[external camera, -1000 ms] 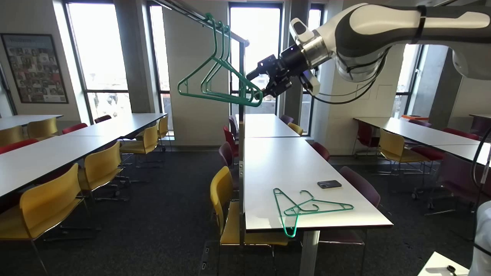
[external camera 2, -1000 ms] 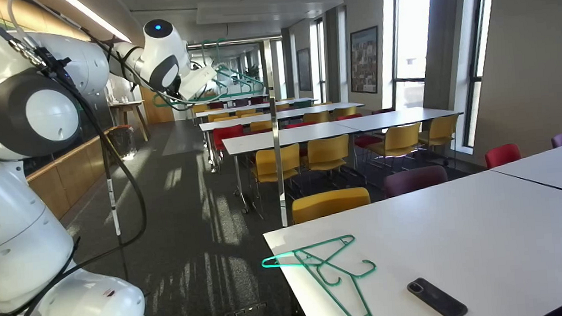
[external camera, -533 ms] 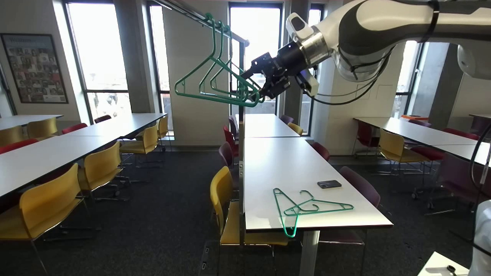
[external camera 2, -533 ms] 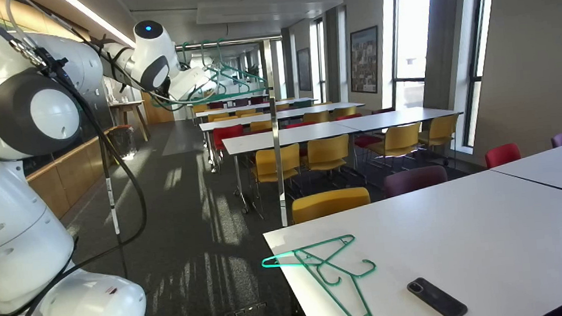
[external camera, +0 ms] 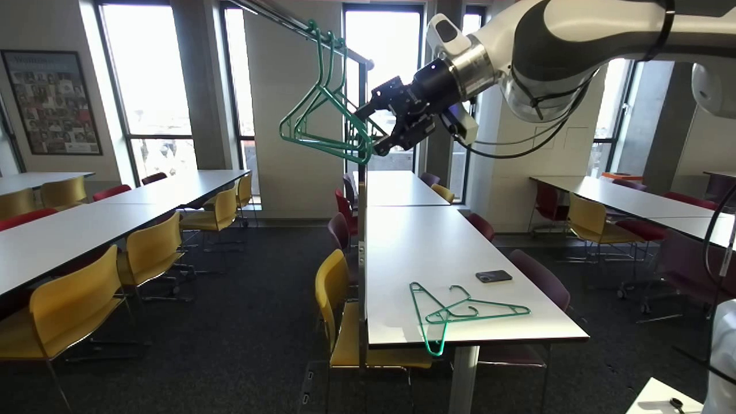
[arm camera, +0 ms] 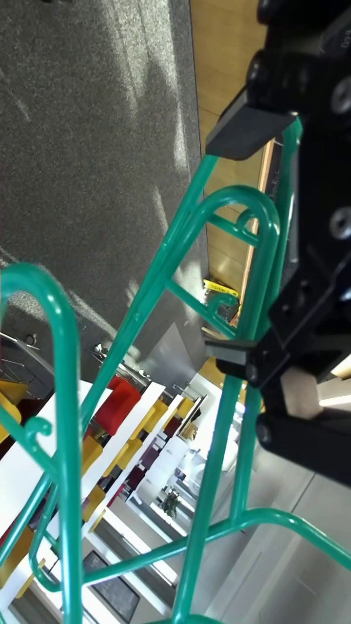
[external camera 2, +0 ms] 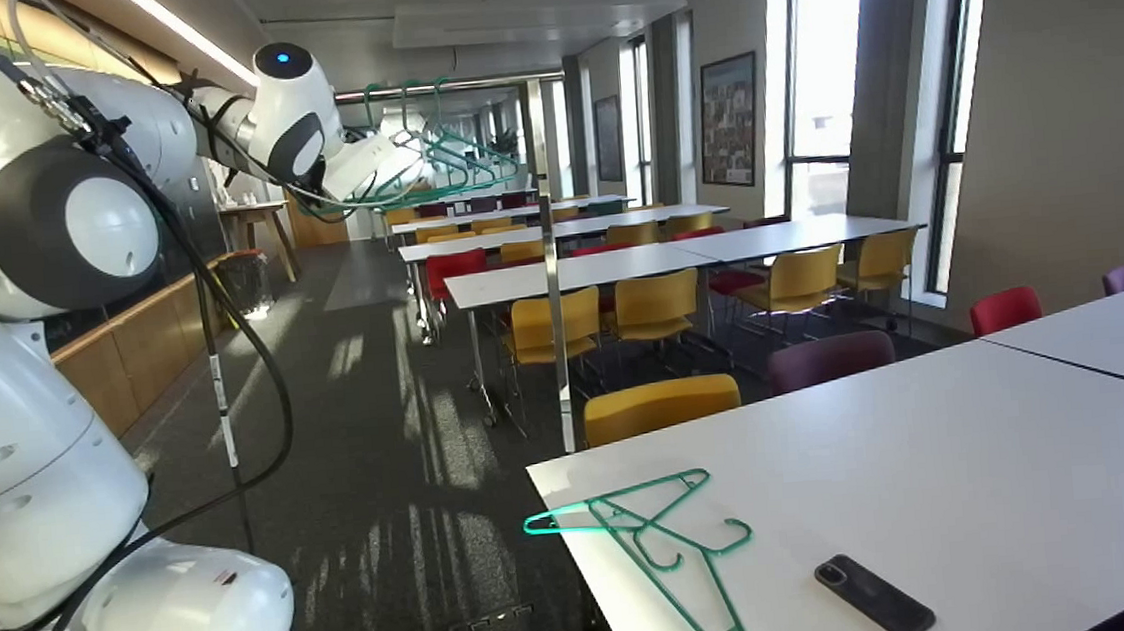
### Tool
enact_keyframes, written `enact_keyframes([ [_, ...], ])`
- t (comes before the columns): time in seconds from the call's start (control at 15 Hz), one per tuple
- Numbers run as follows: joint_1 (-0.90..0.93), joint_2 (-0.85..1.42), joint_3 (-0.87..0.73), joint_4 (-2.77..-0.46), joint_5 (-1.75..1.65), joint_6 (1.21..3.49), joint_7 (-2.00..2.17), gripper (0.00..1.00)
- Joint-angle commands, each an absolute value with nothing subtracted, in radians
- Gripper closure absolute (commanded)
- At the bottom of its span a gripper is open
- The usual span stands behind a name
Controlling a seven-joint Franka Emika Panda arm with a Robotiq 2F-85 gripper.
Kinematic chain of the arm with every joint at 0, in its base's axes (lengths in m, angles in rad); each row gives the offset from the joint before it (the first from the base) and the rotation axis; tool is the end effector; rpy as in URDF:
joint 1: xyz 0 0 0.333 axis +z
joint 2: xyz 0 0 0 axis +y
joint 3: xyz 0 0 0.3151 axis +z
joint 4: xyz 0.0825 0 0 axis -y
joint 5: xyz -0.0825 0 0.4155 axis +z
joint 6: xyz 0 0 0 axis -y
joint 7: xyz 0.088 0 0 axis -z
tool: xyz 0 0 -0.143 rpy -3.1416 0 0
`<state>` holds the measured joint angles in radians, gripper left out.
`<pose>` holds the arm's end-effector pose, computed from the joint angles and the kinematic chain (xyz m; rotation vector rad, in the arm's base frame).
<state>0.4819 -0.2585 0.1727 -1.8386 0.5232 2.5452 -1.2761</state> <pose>0.4530 0.3701 0.7266 -1.7697 -1.9444 -1.4885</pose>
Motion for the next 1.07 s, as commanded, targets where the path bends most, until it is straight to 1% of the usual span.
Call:
enact_keyframes([
  [0.0,0.452,-0.347,0.189,-1.889,0.462,2.511,-1.239,0.00],
  [0.27,0.420,-0.480,0.174,-1.973,0.346,2.409,-1.107,0.00],
  [0.6,0.438,-0.635,0.112,-2.061,0.366,2.186,-1.032,0.00],
  [0.8,0.425,-0.699,0.084,-2.111,0.368,2.075,-0.977,0.00],
  [1.0,0.368,-0.717,0.057,-2.151,0.325,1.962,-0.893,0.00],
])
